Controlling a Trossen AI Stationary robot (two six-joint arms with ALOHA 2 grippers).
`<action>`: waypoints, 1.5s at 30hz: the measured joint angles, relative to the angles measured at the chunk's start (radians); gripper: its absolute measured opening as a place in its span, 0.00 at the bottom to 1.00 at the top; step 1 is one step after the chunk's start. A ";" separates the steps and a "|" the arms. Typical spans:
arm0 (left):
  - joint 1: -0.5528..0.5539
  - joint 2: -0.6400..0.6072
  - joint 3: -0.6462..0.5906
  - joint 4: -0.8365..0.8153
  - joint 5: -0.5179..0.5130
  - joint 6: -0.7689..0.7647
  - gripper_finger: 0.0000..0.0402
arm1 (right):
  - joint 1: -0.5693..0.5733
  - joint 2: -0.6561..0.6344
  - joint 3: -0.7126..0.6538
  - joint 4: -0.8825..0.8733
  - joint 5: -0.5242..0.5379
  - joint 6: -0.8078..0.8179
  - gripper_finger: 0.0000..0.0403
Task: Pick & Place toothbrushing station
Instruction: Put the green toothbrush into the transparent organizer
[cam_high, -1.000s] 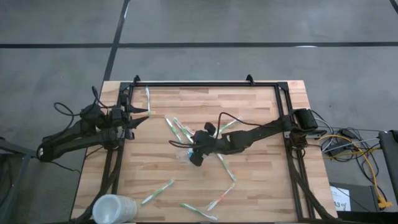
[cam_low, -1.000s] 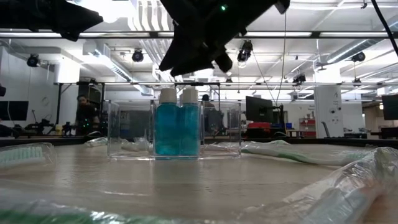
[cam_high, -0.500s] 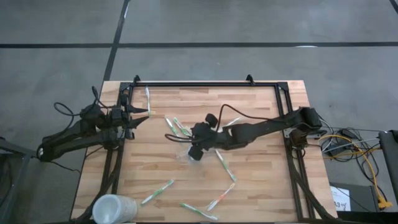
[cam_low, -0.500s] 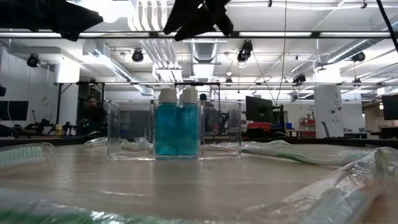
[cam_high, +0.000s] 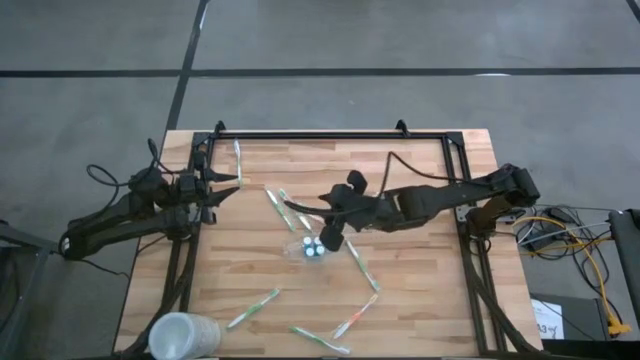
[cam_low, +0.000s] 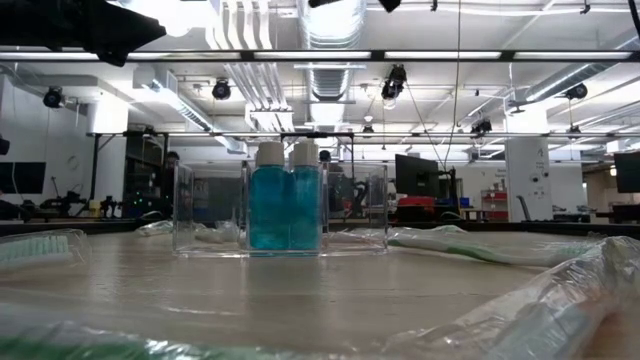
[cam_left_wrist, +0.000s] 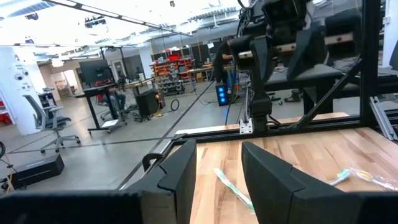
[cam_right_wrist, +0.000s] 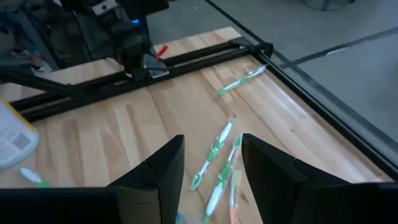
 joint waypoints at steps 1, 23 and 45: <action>0.000 0.000 0.000 0.000 0.000 0.000 0.33 | 0.001 -0.011 -0.004 -0.002 0.000 0.000 0.39; 0.000 0.000 0.000 0.000 0.000 0.000 0.33 | 0.186 -0.132 -0.022 -0.619 -0.028 0.671 0.51; 0.000 0.000 0.000 0.000 0.000 0.000 0.33 | 0.320 -0.094 -0.379 -0.542 -0.319 1.126 0.51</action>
